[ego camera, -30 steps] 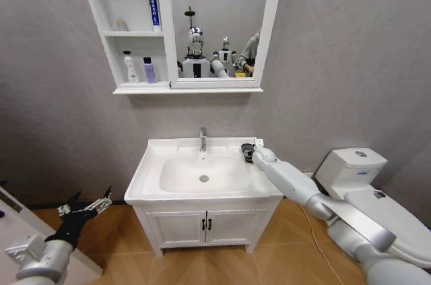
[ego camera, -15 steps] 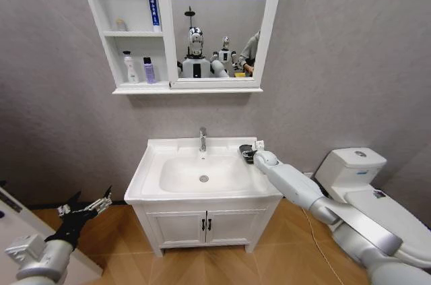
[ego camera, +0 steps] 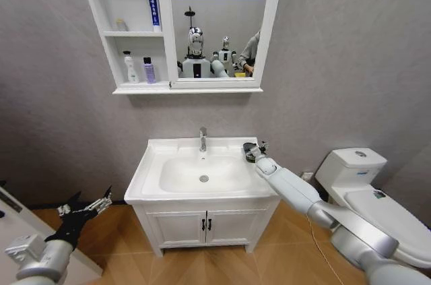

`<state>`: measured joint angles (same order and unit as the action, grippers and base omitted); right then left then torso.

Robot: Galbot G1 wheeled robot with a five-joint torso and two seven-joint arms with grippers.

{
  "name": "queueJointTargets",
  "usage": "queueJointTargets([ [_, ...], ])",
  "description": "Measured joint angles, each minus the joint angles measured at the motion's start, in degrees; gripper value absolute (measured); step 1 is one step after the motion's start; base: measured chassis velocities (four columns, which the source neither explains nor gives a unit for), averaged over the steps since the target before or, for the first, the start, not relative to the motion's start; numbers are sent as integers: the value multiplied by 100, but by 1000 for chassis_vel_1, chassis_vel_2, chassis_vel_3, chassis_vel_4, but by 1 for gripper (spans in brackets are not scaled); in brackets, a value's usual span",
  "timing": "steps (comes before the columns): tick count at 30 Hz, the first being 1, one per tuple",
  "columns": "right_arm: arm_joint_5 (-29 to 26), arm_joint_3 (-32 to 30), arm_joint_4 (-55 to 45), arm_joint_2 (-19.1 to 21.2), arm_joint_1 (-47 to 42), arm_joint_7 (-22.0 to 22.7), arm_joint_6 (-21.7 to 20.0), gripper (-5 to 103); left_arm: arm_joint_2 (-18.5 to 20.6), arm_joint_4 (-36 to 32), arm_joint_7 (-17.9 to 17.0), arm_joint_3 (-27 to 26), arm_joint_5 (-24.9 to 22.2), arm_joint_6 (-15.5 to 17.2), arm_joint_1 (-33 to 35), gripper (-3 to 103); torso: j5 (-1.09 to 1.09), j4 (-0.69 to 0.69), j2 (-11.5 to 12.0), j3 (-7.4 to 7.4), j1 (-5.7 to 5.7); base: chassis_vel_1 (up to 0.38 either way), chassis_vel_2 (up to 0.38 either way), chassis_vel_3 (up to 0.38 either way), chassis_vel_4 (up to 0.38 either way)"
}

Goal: Move facial cleanser and shampoo from washbasin to cabinet, then wipe washbasin with towel.

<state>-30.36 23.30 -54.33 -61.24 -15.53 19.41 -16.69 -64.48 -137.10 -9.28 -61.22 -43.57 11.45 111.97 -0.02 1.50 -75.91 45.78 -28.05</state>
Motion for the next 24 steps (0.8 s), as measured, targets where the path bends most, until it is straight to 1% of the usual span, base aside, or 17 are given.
queueJointTargets([
  [1,-538,-2,-89,-19,0,89,-100,100,0,0,0,0,0,0,0,100,-1,0,0,0,0,0,0,0,0],
  [2,-1258,-30,-193,-68,-9,246,-235,100,0,0,0,0,0,0,0,100,-1,0,-1,0,0,0,0,0,0],
  [3,-1258,-30,-193,-68,-9,246,-235,100,0,0,0,0,0,0,0,100,-1,0,-1,0,0,0,0,0,0],
  [4,-1567,-55,-243,-97,-17,324,-298,100,0,0,0,0,0,0,0,100,-1,0,0,0,0,0,0,0,0],
  [5,-2036,-101,-333,-138,-34,428,-371,100,0,0,0,0,0,0,0,100,0,-1,0,0,0,0,0,0,0],
  [6,-2192,-120,-372,-151,-42,462,-394,100,0,0,0,0,0,0,0,100,0,-2,0,0,0,0,0,0,0],
  [7,-2503,-165,-464,-166,-62,524,-421,100,0,0,0,0,0,0,0,100,-1,-3,0,0,0,0,0,0,0],
  [13,-2630,-209,-636,-44,-112,633,-419,100,0,0,0,0,0,0,0,100,-1,0,0,0,0,0,0,0,0],
  [16,-2597,-299,-1030,165,-247,806,-446,100,0,0,0,0,0,0,0,100,1,-1,0,0,0,0,0,0,0],
  [17,-2597,-299,-1030,165,-247,806,-446,100,0,0,0,0,0,0,0,100,1,-1,0,0,0,0,0,0,0],
  [19,-2651,-378,-1494,366,-407,971,-505,100,0,0,0,0,0,0,0,100,-1,0,0,0,0,0,0,0,0],
  [20,-2737,-485,-1981,530,-639,1165,-559,100,0,0,0,0,0,0,0,100,1,0,0,0,0,0,0,0,0],
  [21,-2737,-485,-1981,530,-639,1165,-559,100,0,0,0,0,0,0,0,100,1,0,0,0,0,0,0,0,0],
  [24,-2820,-781,-2832,830,-1145,1434,-590,100,0,0,0,0,0,0,0,100,1,-1,-1,0,1,0,0,0,0],
])
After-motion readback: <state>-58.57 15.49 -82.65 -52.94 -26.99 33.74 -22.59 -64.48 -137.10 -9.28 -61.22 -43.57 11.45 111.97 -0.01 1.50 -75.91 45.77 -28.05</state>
